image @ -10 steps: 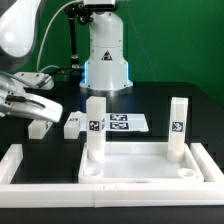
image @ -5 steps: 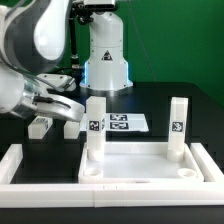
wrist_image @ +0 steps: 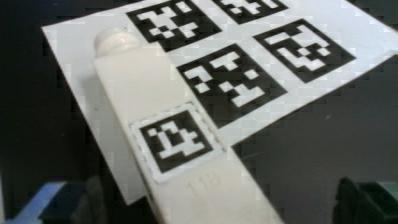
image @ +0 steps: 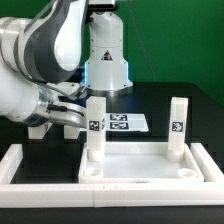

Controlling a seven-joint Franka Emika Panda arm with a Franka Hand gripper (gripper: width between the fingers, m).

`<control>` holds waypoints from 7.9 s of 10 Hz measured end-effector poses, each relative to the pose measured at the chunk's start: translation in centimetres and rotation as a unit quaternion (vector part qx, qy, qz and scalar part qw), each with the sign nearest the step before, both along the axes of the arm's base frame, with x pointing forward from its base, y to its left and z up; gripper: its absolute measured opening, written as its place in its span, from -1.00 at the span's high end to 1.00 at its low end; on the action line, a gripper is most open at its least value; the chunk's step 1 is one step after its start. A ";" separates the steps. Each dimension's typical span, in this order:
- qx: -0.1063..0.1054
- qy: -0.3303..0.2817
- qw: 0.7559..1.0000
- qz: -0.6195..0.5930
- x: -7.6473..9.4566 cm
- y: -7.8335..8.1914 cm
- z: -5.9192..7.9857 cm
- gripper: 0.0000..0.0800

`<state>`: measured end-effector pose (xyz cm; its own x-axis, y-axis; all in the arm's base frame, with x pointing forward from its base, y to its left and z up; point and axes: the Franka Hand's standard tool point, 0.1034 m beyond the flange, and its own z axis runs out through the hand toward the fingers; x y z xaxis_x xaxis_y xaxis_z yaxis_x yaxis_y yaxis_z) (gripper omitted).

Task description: Assemble desk

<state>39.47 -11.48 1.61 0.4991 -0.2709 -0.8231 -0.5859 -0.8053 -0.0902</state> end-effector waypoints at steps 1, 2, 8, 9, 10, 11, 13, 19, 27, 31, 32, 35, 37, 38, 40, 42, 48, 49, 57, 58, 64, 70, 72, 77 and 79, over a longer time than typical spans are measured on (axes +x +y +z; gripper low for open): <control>0.001 0.005 1.000 0.002 -0.3 0.2 -0.4 -0.62; 0.000 0.007 1.000 0.004 -0.3 0.2 -0.4 -0.62; 0.000 0.006 1.000 0.003 -0.3 0.2 -0.4 0.28; 0.000 0.006 1.000 0.003 -0.3 0.2 -0.4 0.28; 0.000 0.006 1.000 0.003 -0.3 0.2 -0.4 0.28; 0.000 0.006 1.000 0.003 -0.3 0.2 -0.4 0.28; 0.000 0.005 1.000 0.003 -0.2 0.1 -0.3 0.28; 0.006 -0.047 0.999 -0.001 2.1 0.7 8.6 0.28; -0.152 -0.228 0.960 -0.055 6.4 11.8 15.5 0.28; -0.240 -0.370 0.897 -0.026 11.8 11.2 17.5 0.28; -0.253 -0.421 0.871 0.001 14.1 11.4 18.9 0.28; -0.293 -0.519 0.803 0.011 13.5 11.8 19.4 0.28; -0.313 -0.562 0.766 -0.008 14.2 12.4 19.5 0.28; -0.315 -0.580 0.751 0.008 15.9 10.7 19.3 0.28; -0.312 -0.621 0.717 0.058 22.0 13.3 19.9 0.28; -0.284 -0.667 0.681 0.102 25.3 16.3 21.4 0.28; -0.273 -0.653 0.700 0.089 24.0 18.1 18.6 0.28; -0.269 -0.646 0.708 0.092 23.6 19.9 16.8 0.28; -0.272 -0.650 0.697 0.133 22.8 21.6 12.0 0.28; -0.274 -0.648 0.698 0.134 22.8 21.6 11.6 0.28; -0.275 -0.649 0.696 0.136 22.8 21.8 10.9 0.28; -0.274 -0.651 0.692 0.150 22.8 21.5 10.9 0.28; -0.274 -0.652 0.689 0.159 22.9 21.1 10.9 0.28; -0.273 -0.653 0.685 0.172 23.0 20.8 11.1 0.28; -0.274 -0.654 0.682 0.180 23.0 20.5 10.8 0.28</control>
Offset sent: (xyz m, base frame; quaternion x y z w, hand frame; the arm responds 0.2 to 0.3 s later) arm 0.0000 0.0000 0.0000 0.0000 0.0000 0.0000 1.0000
